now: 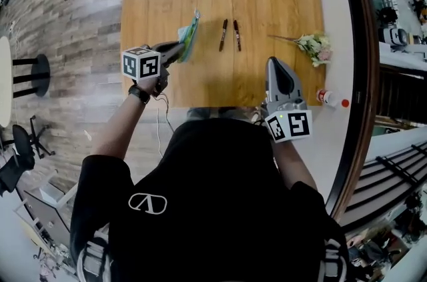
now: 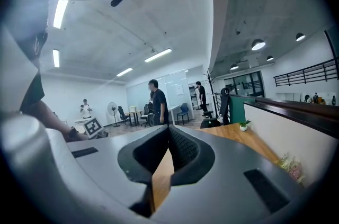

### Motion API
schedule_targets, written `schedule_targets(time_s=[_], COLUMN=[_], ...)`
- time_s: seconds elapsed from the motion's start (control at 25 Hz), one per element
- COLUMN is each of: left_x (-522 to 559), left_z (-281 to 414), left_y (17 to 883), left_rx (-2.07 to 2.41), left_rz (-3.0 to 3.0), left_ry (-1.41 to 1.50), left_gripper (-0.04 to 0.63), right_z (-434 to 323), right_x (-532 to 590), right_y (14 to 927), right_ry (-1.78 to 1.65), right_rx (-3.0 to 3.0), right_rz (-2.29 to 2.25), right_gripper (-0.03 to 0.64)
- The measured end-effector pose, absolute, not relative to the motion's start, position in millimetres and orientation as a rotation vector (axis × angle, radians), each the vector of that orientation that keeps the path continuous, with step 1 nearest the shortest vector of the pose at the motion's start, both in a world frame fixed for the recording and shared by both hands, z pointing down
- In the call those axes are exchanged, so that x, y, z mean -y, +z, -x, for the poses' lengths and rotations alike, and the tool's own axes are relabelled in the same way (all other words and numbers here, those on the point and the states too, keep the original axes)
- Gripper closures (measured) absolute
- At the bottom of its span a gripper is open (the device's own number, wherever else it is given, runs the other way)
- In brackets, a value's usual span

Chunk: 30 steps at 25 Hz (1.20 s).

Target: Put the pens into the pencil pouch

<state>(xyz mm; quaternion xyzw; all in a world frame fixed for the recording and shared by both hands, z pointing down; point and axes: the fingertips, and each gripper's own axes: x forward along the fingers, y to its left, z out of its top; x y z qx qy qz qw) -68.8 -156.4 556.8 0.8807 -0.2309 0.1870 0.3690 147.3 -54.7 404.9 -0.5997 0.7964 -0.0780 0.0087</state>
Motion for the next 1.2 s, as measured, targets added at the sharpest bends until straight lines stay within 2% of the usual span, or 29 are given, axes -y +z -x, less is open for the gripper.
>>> schedule_targets(time_s=[0.36, 0.72, 0.76, 0.8, 0.84, 1.2], left_x=[134, 117, 116, 115, 115, 111], left_z=[61, 54, 54, 54, 54, 49], left_y=[507, 492, 492, 493, 493, 494], left_rx=[0.74, 0.739, 0.742, 0.745, 0.748, 0.737], left_rz=[-2.078, -2.013, -2.01, -2.008, -2.006, -1.994], left_ry=[0.021, -0.104, -0.105, -0.105, -0.104, -0.108], left_gripper=[0.578, 0.578, 0.578, 0.578, 0.578, 0.58], right_z=[-142, -125, -121, -119, -118, -124], right_x=[69, 79, 82, 86, 91, 139], right_y=[406, 398, 396, 394, 391, 406], right_ry=[-0.207, -0.034, 0.018, 0.068, 0.108, 0.08], right_rx=[-2.532, -2.608, -2.62, -2.624, -2.619, -2.625], right_rz=[1.835, 1.819, 1.832, 1.845, 1.86, 1.958], right_gripper=[0.618, 0.618, 0.505, 0.295, 0.268, 0.27])
